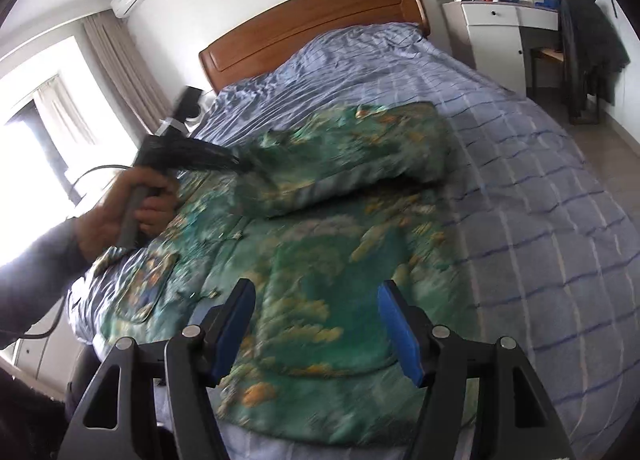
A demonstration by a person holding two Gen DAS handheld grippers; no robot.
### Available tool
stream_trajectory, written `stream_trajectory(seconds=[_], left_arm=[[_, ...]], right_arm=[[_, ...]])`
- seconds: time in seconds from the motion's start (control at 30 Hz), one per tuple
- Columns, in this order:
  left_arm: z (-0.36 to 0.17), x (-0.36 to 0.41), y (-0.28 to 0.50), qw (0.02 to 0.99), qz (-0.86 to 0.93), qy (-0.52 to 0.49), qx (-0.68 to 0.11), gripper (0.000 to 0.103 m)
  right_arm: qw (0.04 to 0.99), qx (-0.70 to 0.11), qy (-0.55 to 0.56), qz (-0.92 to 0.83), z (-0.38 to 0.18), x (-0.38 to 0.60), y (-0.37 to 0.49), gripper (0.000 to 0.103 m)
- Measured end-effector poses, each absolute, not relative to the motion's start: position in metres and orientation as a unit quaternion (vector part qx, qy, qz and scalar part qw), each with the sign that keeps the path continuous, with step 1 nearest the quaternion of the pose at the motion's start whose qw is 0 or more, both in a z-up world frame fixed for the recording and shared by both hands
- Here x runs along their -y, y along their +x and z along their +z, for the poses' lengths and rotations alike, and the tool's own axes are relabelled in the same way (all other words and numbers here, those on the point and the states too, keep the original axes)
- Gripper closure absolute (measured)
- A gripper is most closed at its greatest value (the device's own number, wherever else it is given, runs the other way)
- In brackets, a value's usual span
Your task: Fold large clothes
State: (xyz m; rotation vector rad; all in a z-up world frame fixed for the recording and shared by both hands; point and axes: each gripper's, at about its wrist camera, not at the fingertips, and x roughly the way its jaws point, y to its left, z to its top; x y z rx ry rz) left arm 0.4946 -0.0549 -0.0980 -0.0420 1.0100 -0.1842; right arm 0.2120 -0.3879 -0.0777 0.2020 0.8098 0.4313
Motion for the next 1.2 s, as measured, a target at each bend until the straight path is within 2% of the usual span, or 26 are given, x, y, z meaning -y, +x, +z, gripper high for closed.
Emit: stream_trajectory(seconds=[0.1,0.3,0.37,0.43,0.47,0.67,0.8,0.97,1.2], left_arm=[[-0.110,0.043,0.513,0.869,-0.081,-0.037,-0.486,0.097],[-0.177,0.035,0.519,0.850,-0.066,-0.051,-0.520,0.096],[-0.183,0.031,0.515,0.853,-0.067,-0.057,-0.514,0.095],[-0.188,0.033,0.513,0.858,-0.065,-0.054,-0.507,0.094],[-0.189,0.035,0.510,0.861,-0.064,-0.046,-0.502,0.094],[-0.192,0.039,0.497,0.875,-0.061,-0.023,-0.479,0.093],[-0.193,0.037,0.498,0.876,-0.064,-0.029,-0.477,0.093],[-0.192,0.037,0.497,0.879,-0.062,-0.026,-0.471,0.092],[-0.192,0.041,0.490,0.883,-0.056,-0.016,-0.466,0.092]], right_arm=[[0.903,-0.376,0.068,0.196,-0.072,0.391,0.242,0.038],[0.913,-0.383,0.028,0.138,-0.080,0.400,0.353,0.040],[0.909,-0.392,0.006,0.138,-0.084,0.394,0.392,0.069],[0.902,-0.408,-0.023,0.138,-0.090,0.381,0.441,0.082],[0.901,-0.410,-0.025,0.138,-0.093,0.376,0.461,0.086],[0.880,-0.455,0.006,0.137,-0.120,0.348,0.556,0.087],[0.836,-0.533,0.050,0.119,-0.172,0.347,0.587,0.090],[0.841,-0.523,0.050,0.126,-0.162,0.351,0.565,0.090],[0.831,-0.535,0.016,0.152,-0.141,0.369,0.473,0.090]])
